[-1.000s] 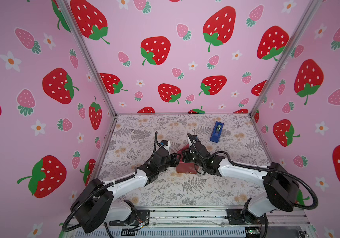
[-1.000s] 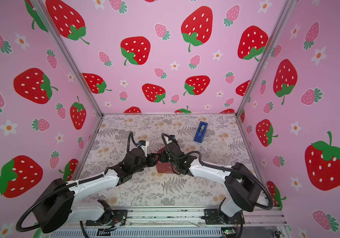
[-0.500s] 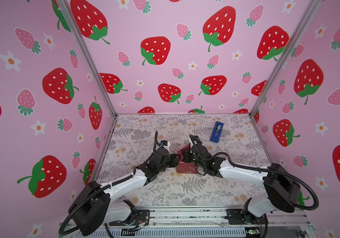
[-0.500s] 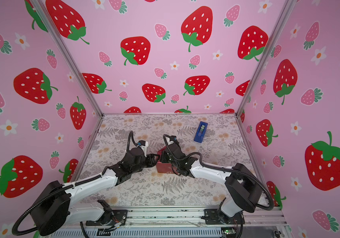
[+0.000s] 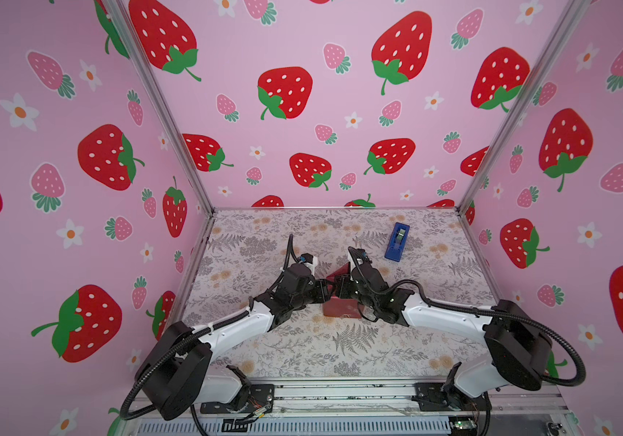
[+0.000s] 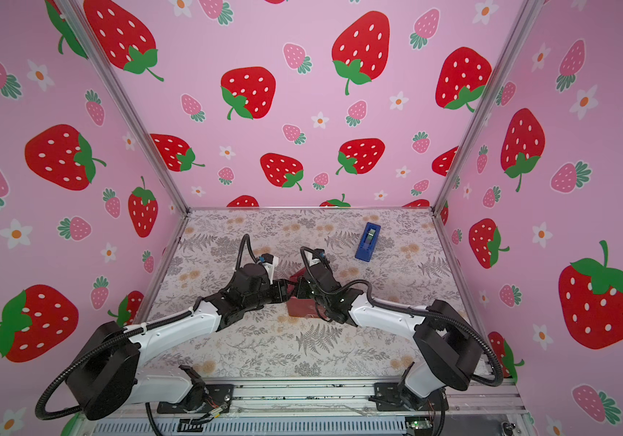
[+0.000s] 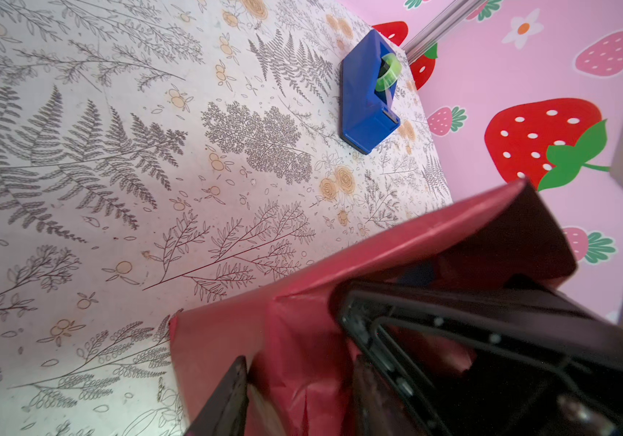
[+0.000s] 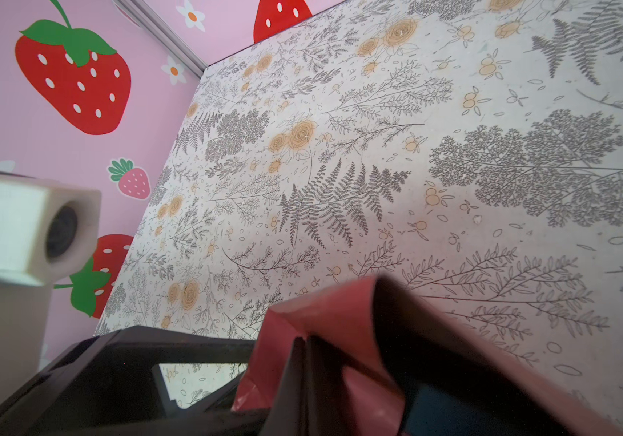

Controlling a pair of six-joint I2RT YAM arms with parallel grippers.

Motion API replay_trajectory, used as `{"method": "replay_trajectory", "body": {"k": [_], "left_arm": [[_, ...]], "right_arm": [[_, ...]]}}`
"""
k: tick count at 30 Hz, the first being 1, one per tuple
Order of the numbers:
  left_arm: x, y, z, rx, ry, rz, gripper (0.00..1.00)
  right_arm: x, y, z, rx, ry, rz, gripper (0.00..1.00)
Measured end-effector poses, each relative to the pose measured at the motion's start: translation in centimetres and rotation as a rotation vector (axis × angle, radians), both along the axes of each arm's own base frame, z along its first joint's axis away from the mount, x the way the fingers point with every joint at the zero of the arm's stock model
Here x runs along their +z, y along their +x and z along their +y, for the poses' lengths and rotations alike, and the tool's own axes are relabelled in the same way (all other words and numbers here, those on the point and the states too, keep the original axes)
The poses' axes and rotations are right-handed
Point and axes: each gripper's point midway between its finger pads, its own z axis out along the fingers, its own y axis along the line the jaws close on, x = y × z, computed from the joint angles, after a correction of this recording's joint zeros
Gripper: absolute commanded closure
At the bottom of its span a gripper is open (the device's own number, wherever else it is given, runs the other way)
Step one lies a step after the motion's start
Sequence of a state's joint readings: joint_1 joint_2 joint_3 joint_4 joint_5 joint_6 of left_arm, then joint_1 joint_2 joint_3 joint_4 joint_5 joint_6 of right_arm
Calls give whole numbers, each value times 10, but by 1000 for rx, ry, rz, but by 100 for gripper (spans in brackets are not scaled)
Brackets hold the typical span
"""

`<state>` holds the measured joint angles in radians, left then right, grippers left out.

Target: Wrap the gift box in paper

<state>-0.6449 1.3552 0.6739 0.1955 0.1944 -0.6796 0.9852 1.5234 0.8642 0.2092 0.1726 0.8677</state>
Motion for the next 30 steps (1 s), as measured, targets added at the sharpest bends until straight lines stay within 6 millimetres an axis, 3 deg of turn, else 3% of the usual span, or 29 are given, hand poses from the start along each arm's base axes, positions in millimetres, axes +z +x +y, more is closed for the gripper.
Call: {"method": "replay_trajectory", "body": {"k": [6, 11, 13, 18, 22, 25, 30], "left_arm": [[-1, 1, -7, -22, -35, -1, 56], [-1, 0, -7, -21, -53, -3, 56], [-1, 0, -7, -19, -56, -4, 56], [-1, 1, -6, -17, -56, -2, 56], [-1, 1, -6, -17, -57, -3, 56], [-1, 1, -6, -17, -56, -2, 56], [-2, 0, -6, -18, -56, -1, 56]], "right_arm": [[1, -1, -7, -12, -17, 3, 99], [9, -9, -22, -2, -75, 14, 91], [24, -10, -26, 0, -77, -1, 87], [90, -5, -49, -31, 4, -105, 71], [116, 5, -83, -99, 56, -152, 51], [103, 11, -113, -145, 56, -139, 34], [38, 6, -151, -183, 30, -41, 23]]}}
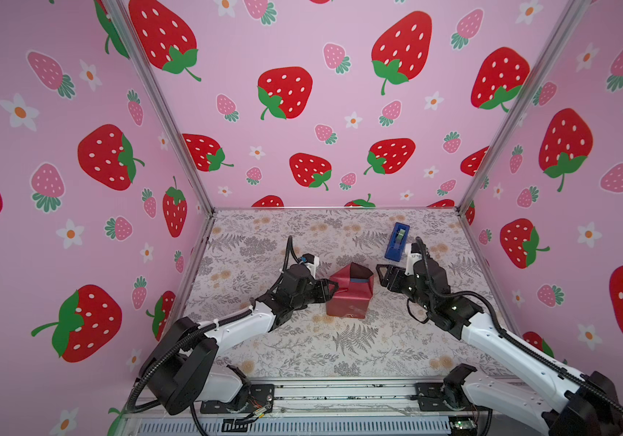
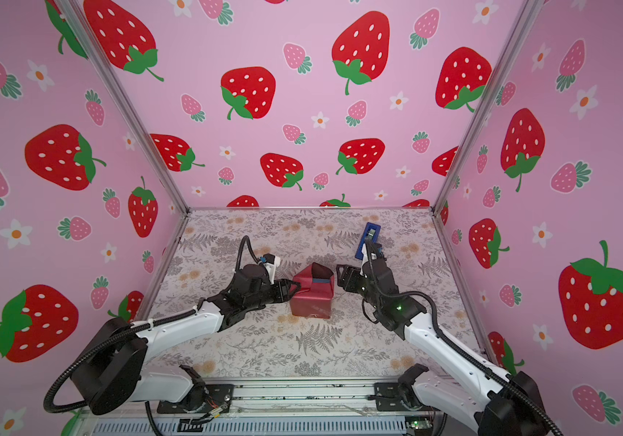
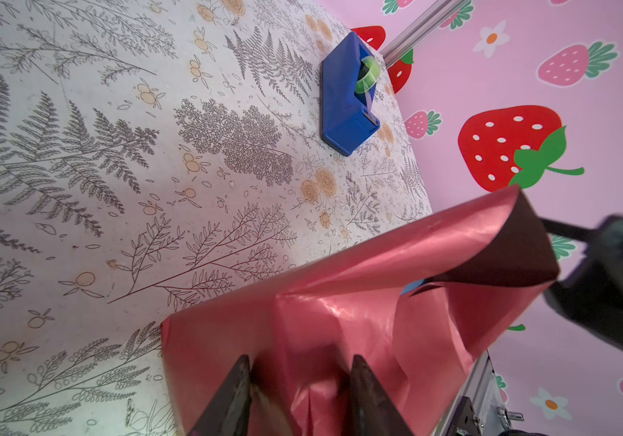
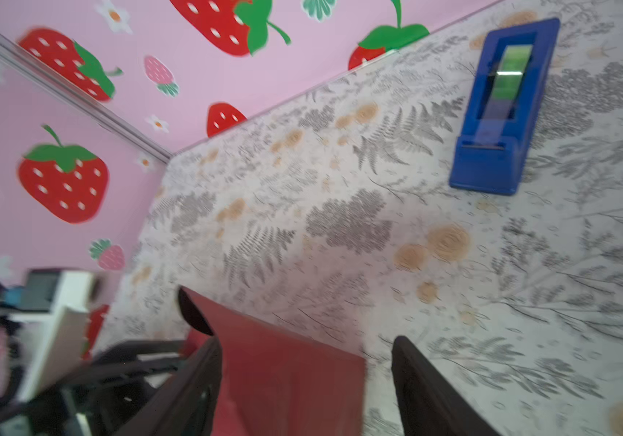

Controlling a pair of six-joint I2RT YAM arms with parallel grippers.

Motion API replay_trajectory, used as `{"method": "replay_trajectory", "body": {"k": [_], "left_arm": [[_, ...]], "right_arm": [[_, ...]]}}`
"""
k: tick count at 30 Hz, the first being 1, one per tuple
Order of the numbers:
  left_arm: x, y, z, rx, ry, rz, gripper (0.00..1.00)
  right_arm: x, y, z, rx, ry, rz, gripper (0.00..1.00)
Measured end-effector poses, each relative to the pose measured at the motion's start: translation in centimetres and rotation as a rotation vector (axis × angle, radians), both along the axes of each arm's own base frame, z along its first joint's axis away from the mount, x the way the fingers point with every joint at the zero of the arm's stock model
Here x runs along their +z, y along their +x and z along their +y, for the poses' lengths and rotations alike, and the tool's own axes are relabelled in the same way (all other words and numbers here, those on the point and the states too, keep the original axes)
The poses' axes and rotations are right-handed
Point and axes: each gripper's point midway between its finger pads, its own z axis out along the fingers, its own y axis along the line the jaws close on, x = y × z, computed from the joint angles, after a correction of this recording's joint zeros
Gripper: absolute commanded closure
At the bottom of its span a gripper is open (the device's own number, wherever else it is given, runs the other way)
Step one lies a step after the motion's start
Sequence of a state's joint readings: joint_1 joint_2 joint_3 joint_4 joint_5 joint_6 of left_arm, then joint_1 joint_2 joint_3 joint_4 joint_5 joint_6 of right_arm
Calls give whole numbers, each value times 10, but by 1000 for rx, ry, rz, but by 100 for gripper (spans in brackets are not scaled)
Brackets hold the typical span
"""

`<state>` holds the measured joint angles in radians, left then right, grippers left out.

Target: Wrap the gift box in paper

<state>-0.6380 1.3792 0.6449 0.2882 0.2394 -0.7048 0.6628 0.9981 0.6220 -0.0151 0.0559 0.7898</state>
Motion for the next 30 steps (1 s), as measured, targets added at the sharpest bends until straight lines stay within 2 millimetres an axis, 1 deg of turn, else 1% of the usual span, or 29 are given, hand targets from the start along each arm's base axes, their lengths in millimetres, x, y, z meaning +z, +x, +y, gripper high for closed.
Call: {"method": "replay_trajectory", "body": {"k": [3, 5, 11, 14, 20, 24, 27, 30], "left_arm": [[0, 0, 0, 0, 0, 0, 56], [0, 0, 0, -1, -1, 2, 56], [0, 0, 0, -2, -2, 3, 56], [0, 0, 0, -2, -2, 3, 56], [0, 0, 0, -2, -2, 3, 56], [0, 0, 0, -2, -2, 3, 56], [0, 1, 0, -2, -2, 3, 56], [0, 0, 0, -2, -2, 4, 56]], "right_arm": [[-31, -10, -4, 25, 2, 47, 23], [-45, -16, -2, 44, 16, 69, 24], [-66, -24, 10, 107, 74, 98, 27], [-66, -28, 15, 136, 104, 96, 28], [-51, -30, 24, 173, 148, 55, 30], [-45, -33, 30, 193, 166, 43, 30], [-45, -36, 34, 207, 168, 42, 30], [-54, -36, 37, 209, 151, 61, 31]]}}
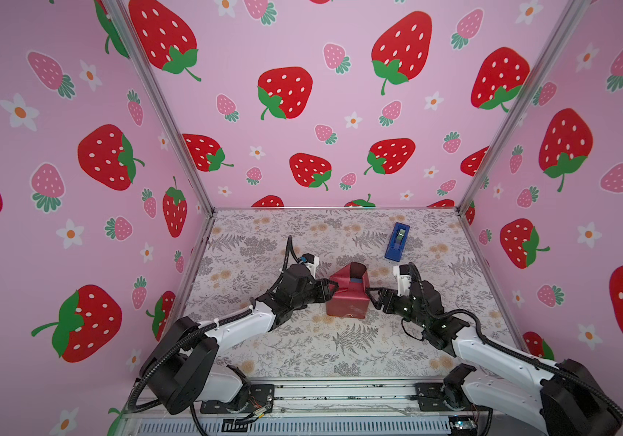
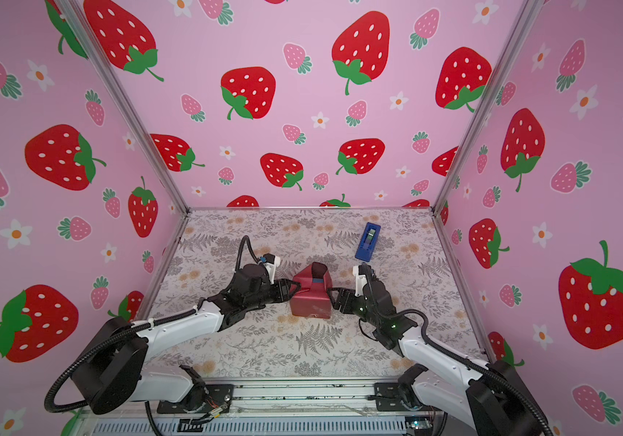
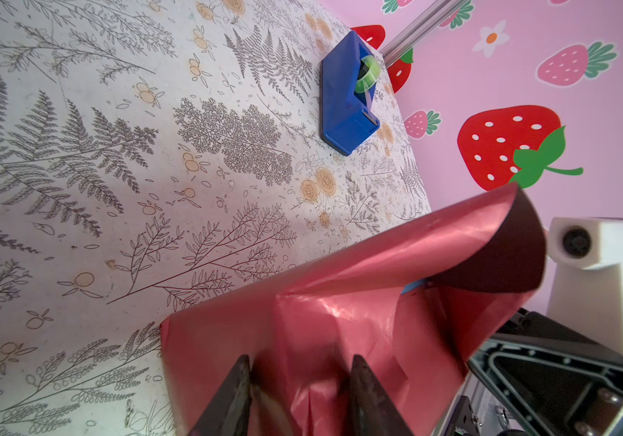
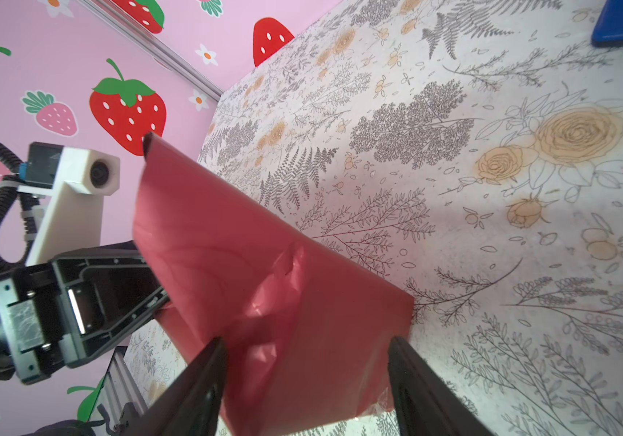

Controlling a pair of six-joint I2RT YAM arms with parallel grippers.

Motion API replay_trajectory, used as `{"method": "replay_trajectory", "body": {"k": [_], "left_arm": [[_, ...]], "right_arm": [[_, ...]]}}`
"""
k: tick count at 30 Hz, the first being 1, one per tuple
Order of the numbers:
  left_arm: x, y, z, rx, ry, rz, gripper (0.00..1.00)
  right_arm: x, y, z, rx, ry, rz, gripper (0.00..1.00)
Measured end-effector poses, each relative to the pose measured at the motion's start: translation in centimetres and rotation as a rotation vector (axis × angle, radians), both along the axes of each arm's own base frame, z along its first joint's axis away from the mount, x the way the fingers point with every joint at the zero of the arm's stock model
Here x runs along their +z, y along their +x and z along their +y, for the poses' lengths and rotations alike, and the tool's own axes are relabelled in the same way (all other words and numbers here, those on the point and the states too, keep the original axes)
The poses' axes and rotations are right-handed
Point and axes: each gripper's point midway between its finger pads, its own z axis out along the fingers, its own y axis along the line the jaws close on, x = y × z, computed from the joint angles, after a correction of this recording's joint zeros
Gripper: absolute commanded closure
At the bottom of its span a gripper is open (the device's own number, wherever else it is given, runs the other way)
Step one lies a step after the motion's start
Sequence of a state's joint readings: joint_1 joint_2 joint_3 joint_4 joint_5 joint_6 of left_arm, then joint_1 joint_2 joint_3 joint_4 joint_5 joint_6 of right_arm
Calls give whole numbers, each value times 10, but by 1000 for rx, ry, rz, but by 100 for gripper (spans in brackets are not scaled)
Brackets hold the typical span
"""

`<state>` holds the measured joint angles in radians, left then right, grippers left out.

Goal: Wrap the gift box in paper
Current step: 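Hold the paper flaps with both grippers at the box top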

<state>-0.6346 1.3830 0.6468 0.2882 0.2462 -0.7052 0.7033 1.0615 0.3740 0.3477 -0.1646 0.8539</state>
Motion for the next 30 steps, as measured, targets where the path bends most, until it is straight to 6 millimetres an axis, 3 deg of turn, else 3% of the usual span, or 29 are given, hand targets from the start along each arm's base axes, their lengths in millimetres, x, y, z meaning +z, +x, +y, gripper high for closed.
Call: {"method": "replay_trajectory", "body": {"k": [15, 23, 30], "left_arm": [[0, 0, 0, 0, -1, 1, 56], [0, 0, 0, 1, -1, 2, 56], [0, 0, 0, 1, -2, 2, 57]], "right_arm": [[-3, 15, -5, -73, -25, -35, 28], [11, 24, -18, -152, -15, -77, 28], [3, 27, -22, -187, -20, -73, 28]]}}
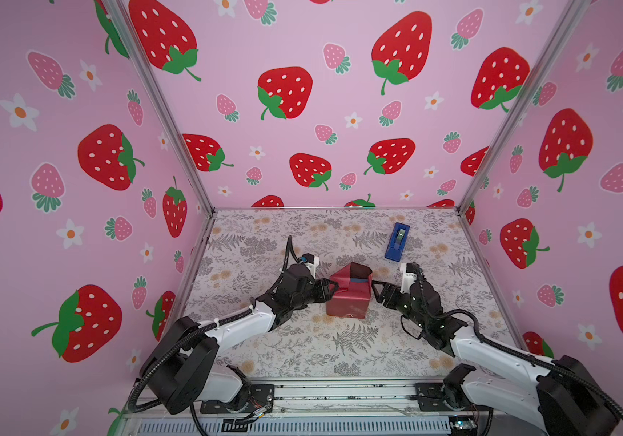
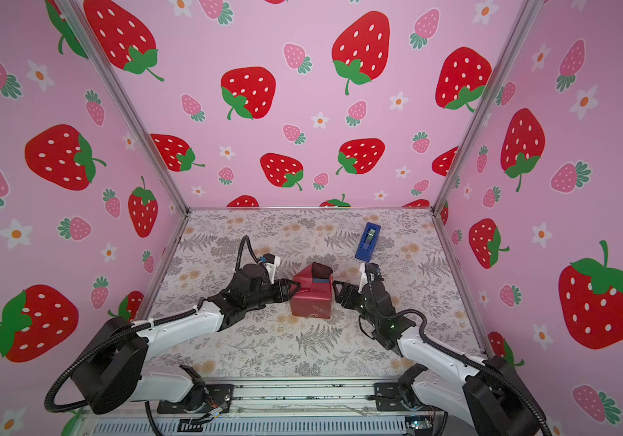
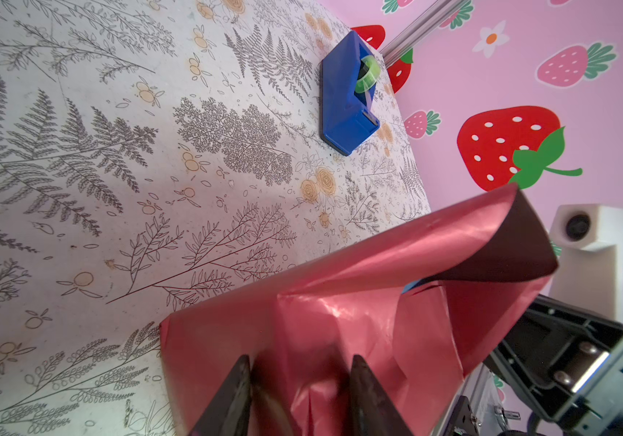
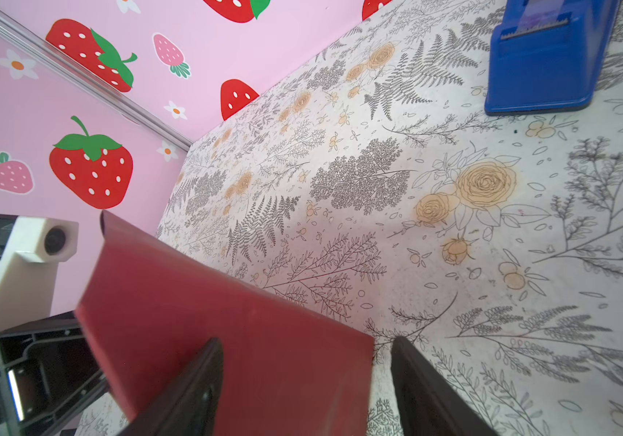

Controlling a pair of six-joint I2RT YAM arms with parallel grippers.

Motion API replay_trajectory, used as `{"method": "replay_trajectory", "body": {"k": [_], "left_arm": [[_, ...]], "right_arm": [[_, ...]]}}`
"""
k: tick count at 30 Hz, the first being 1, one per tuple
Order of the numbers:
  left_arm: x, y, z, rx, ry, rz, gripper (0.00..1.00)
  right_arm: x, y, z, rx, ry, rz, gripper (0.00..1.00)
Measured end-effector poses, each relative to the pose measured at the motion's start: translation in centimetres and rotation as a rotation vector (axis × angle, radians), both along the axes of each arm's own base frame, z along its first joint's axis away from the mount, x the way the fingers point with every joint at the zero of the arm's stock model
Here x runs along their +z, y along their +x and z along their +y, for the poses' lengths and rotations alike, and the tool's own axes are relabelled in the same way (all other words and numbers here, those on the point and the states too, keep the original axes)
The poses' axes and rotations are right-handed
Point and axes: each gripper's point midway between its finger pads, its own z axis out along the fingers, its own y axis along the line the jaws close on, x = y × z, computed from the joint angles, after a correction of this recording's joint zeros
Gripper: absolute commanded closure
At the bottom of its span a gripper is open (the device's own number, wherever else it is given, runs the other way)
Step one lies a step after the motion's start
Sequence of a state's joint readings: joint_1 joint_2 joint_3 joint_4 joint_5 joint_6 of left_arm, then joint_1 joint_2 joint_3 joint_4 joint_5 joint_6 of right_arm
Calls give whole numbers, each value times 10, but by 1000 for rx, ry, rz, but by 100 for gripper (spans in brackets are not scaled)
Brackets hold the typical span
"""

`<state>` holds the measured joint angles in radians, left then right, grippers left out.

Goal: Wrap the gift box in paper
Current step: 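Hold the paper flaps with both grippers at the box top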

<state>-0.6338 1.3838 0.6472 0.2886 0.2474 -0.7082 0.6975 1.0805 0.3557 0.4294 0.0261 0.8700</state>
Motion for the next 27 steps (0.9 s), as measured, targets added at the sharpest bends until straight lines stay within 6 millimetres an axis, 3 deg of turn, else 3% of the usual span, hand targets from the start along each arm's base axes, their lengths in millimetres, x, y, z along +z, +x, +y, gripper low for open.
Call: {"method": "replay_trajectory", "body": {"k": [5, 27], "left_arm": [[0, 0, 0, 0, 0, 1, 57], [0, 1, 1, 9, -4, 6, 57]], "right_arm": [[-11, -2, 6, 23, -1, 4, 29], [-6, 1, 11, 25, 20, -42, 32]]}}
